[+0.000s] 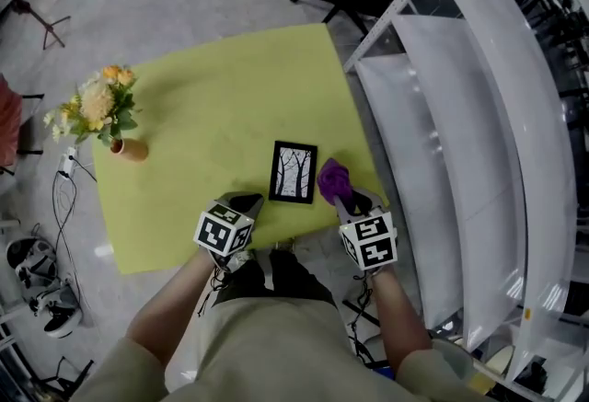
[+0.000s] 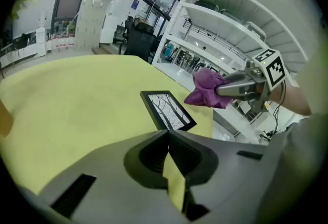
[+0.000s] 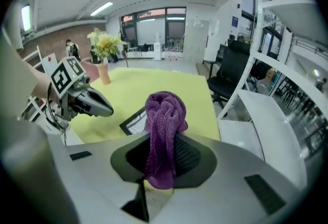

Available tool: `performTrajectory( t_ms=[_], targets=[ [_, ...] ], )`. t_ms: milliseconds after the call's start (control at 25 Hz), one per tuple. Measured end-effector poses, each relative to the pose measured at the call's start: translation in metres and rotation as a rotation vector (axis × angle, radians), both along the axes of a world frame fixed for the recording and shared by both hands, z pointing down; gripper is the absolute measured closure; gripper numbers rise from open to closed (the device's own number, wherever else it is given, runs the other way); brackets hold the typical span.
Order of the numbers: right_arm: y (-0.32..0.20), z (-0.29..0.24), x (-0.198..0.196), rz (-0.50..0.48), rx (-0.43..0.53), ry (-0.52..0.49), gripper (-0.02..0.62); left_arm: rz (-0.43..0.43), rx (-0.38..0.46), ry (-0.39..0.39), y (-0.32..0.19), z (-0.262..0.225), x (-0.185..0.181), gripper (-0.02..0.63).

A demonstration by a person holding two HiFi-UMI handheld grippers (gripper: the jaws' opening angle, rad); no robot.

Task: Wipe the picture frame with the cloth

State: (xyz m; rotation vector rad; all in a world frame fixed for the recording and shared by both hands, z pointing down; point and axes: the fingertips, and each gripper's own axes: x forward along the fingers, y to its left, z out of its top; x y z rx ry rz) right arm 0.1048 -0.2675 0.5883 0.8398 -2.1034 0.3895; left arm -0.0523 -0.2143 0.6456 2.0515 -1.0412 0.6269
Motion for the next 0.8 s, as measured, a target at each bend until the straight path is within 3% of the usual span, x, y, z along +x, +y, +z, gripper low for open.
performTrajectory(
  t_ms=[240,520,800],
  targets=[
    [-0.011,-0.086,-0.03,0.003,0.118,-0.179,0.511,-0.073,0.206,-0.04,-0.017,-0.093,-0.031,0.598],
    [-0.013,-0.199,-0.067,-0.035,0.322,-0.355,0.511,-0.193,0.47,-0.058,-0.027,-0.215,-0.069,0.598],
    [0.003,-0.288,-0.081,-0.022,0.445,-0.542,0.511,-0.269,0.771,-0.156,-0.022,-0.331,-0.099,0.598]
  ],
)
